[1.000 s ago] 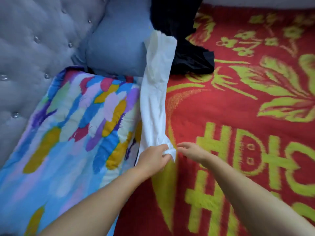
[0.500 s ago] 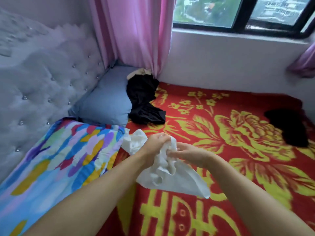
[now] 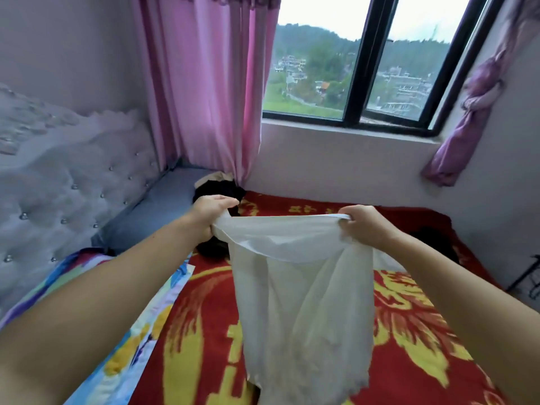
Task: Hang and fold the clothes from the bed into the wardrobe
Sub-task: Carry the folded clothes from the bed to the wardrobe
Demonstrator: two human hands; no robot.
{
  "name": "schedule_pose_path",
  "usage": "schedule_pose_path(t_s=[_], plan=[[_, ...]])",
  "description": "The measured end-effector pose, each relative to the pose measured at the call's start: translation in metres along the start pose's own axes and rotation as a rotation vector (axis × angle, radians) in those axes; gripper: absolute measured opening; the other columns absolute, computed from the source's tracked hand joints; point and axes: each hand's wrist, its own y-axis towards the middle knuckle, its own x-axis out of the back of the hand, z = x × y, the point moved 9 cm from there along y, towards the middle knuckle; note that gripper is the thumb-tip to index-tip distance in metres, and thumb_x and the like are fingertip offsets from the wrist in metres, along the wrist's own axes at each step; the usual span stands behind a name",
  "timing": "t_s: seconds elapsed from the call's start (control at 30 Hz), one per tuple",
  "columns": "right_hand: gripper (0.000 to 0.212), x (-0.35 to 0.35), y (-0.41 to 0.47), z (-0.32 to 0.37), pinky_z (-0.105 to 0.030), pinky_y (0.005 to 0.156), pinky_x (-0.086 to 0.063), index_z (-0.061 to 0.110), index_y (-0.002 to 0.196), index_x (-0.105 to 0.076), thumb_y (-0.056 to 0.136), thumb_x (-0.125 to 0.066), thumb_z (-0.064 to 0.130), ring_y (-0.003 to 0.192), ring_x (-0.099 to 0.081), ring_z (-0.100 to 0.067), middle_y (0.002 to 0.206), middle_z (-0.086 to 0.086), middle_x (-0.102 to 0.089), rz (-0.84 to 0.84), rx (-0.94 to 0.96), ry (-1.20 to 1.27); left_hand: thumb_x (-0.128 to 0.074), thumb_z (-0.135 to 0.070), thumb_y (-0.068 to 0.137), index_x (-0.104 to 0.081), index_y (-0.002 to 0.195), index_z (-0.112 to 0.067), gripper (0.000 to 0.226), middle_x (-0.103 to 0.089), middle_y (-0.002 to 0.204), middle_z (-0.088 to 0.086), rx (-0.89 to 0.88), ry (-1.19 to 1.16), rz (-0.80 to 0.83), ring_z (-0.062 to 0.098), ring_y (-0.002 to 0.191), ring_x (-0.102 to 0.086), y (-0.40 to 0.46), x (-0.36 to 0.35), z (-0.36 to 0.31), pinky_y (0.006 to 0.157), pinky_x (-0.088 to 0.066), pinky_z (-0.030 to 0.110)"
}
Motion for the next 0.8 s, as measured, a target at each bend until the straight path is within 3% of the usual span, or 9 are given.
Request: schedule_pose_path(t_s=[0.1,0.17,0.27,0.33,0.4,0.5,0.63,0.73,0.8], plan=[[0.022,0.038,-0.003,0.011,-0.037,0.074,-0.049,0.019,0.069,-0.058,0.089,-0.050,0.015,0.081,-0.058,-0.029,0.076,0.000,-0.060,-0.106,0.046,-0.020,-0.054,-0.007,0.094,-0.057,0.082,-0.010,0.013,-0.049,0.074,0.009,0.051,-0.254,-0.029,0.018,0.055,-0.050,-0.005,-0.008,-0.020,0.044,-0.046,0.023],[0.014,0.040,-0.005,0.024,-0.032,0.083,-0.051,0.032,0.105,-0.062,0.092,-0.058,0.028,0.094,-0.061,-0.015,0.094,0.012,-0.064,0.038,0.088,0.113,-0.047,-0.009,0.098,-0.059,0.092,-0.008,0.014,-0.051,0.084,0.008,0.052,-0.359,0.018,0.020,0.073,-0.052,-0.010,-0.025,-0.039,0.060,-0.050,0.030],[0.069,0.009,-0.022,0.069,-0.009,0.069,-0.050,0.053,0.134,-0.022,0.081,-0.067,0.054,0.088,-0.063,0.009,0.095,0.028,-0.067,0.371,0.161,0.209,-0.043,-0.009,0.099,-0.061,0.085,-0.013,0.024,-0.052,0.081,0.001,-0.066,-0.379,0.086,0.014,0.069,-0.049,-0.030,-0.062,-0.070,0.061,-0.044,0.025],[0.050,-0.007,-0.021,0.100,-0.016,0.067,-0.048,0.038,0.129,-0.045,0.085,-0.069,0.038,0.076,-0.063,0.003,0.086,0.016,-0.067,0.333,0.323,0.129,-0.044,-0.008,0.099,-0.062,0.079,-0.015,0.027,-0.050,0.072,0.001,-0.134,-0.369,0.142,0.012,0.061,-0.049,-0.049,-0.093,-0.082,0.056,-0.044,0.026],[0.003,-0.006,-0.017,0.119,-0.022,0.067,-0.041,0.015,0.089,-0.066,0.087,-0.065,0.017,0.061,-0.053,0.001,0.072,0.013,-0.060,0.188,0.389,0.071,-0.046,-0.009,0.098,-0.062,0.083,-0.013,0.023,-0.050,0.075,0.004,-0.161,-0.397,0.181,0.010,0.055,-0.055,-0.060,-0.110,-0.082,0.053,-0.050,0.027],[0.011,0.014,-0.007,0.108,-0.022,0.067,-0.046,0.010,0.076,-0.069,0.086,-0.064,0.011,0.064,-0.055,-0.001,0.073,0.008,-0.063,0.103,0.274,0.209,-0.056,-0.028,0.095,-0.056,0.114,-0.015,0.023,-0.059,0.104,0.006,-0.243,-0.450,0.163,0.012,0.088,-0.062,-0.053,-0.093,-0.070,0.085,-0.052,0.033],[0.021,0.071,-0.010,0.101,-0.026,0.064,-0.053,0.018,0.073,-0.070,0.085,-0.063,0.003,0.063,-0.066,-0.008,0.068,0.008,-0.070,0.044,0.249,0.585,-0.073,-0.061,0.061,-0.031,0.145,-0.028,0.099,-0.049,0.135,-0.005,-0.342,-0.018,0.434,0.005,0.121,-0.052,-0.042,-0.088,-0.021,0.101,-0.043,0.027],[0.028,0.109,-0.010,0.094,-0.023,0.057,-0.054,0.017,0.066,-0.074,0.086,-0.061,0.002,0.058,-0.066,-0.009,0.065,0.006,-0.070,0.006,0.263,0.763,-0.074,-0.044,0.066,-0.057,0.115,-0.045,0.052,-0.063,0.117,-0.013,-0.273,0.359,0.668,-0.001,0.104,-0.062,-0.044,-0.109,0.037,0.083,-0.053,0.022],[0.030,0.130,-0.010,0.076,-0.021,0.054,-0.054,0.016,0.072,-0.072,0.091,-0.056,0.000,0.056,-0.066,-0.009,0.063,0.006,-0.070,-0.069,0.215,0.808,-0.066,-0.038,0.068,-0.063,0.100,-0.042,0.033,-0.068,0.107,-0.012,-0.293,0.565,0.627,0.005,0.102,-0.064,-0.033,-0.104,0.063,0.087,-0.053,0.030]])
